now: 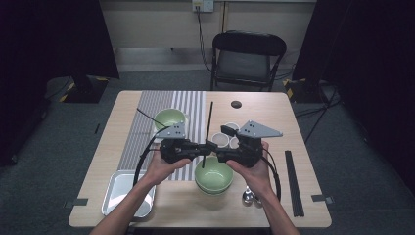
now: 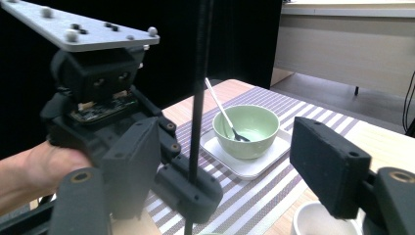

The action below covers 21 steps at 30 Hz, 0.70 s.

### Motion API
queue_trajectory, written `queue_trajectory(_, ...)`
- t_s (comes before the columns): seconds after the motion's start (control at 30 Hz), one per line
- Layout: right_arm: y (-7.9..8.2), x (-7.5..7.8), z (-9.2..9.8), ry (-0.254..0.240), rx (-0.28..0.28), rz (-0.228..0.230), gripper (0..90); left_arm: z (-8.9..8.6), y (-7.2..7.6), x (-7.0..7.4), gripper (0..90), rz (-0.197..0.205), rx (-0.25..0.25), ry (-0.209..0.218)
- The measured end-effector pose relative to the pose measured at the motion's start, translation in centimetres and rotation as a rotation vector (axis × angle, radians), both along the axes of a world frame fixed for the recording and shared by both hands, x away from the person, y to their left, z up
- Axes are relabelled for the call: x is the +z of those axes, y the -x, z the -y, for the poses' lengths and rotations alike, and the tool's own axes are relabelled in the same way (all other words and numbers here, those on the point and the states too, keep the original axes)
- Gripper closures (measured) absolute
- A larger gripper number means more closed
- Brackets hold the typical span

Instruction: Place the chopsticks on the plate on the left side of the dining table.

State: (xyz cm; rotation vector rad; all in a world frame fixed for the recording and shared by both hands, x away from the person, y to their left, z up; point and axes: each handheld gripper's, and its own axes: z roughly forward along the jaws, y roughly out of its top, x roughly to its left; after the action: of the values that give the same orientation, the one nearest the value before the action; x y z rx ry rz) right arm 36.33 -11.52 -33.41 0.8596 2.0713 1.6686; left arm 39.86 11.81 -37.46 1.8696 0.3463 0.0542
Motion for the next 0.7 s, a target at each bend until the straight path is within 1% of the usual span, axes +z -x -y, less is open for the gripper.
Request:
queue_trajectory(0.03,-0.08,-0.05,-0.20,0.018,-0.001,0.001,30.1,0.15,0.09,-0.05,84.8,-0.002,-0.005,0.003)
queue_trajectory(0.1,-0.08,-0.09,-0.25,0.020,0.001,0.000,31.0,0.42,0.23,-0.15,84.9,0.007,-0.018,-0.010)
queue_trajectory(0.13,-0.10,-0.12,-0.24,0.017,-0.003,-0.008,31.5,0.49,0.26,-0.20,84.8,0.000,-0.027,-0.004)
queue_trajectory(0.17,-0.19,-0.21,-0.20,0.021,-0.012,-0.007,31.7,0.63,0.34,-0.20,84.9,-0.005,-0.035,-0.008)
queue_trajectory(0.23,-0.22,-0.21,-0.13,0.020,-0.015,-0.010,31.9,0.70,0.38,-0.20,84.9,-0.001,-0.041,-0.012)
queue_trajectory(0.27,-0.31,-0.21,0.04,0.021,-0.027,-0.010,32.7,0.74,0.46,-0.19,84.9,0.003,-0.047,-0.017)
queue_trajectory(0.3,-0.36,-0.24,0.14,0.023,-0.029,-0.010,32.5,0.74,0.46,-0.19,84.9,0.003,-0.047,-0.017)
queue_trajectory(0.33,-0.41,-0.27,0.24,0.022,-0.030,-0.013,32.0,0.70,0.45,-0.17,84.9,-0.010,-0.049,-0.007)
queue_trajectory(0.4,-0.44,-0.33,0.41,0.015,-0.032,-0.013,31.8,0.67,0.47,-0.16,85.0,-0.008,-0.046,-0.007)
queue_trajectory(0.47,-0.46,-0.33,0.50,0.022,-0.040,-0.013,31.2,0.62,0.46,-0.17,84.9,-0.006,-0.047,-0.009)
queue_trajectory(0.53,-0.49,-0.34,0.57,0.018,-0.036,-0.013,30.6,0.66,0.52,-0.18,84.9,0.000,-0.044,-0.011)
queue_trajectory(0.63,-0.58,-0.42,0.62,0.018,-0.036,-0.011,29.8,0.58,0.43,-0.24,85.0,0.000,-0.048,-0.014)
queue_trajectory(0.7,-0.66,-0.48,0.71,0.018,-0.035,-0.015,29.4,0.52,0.35,-0.29,85.0,-0.006,-0.051,-0.009)
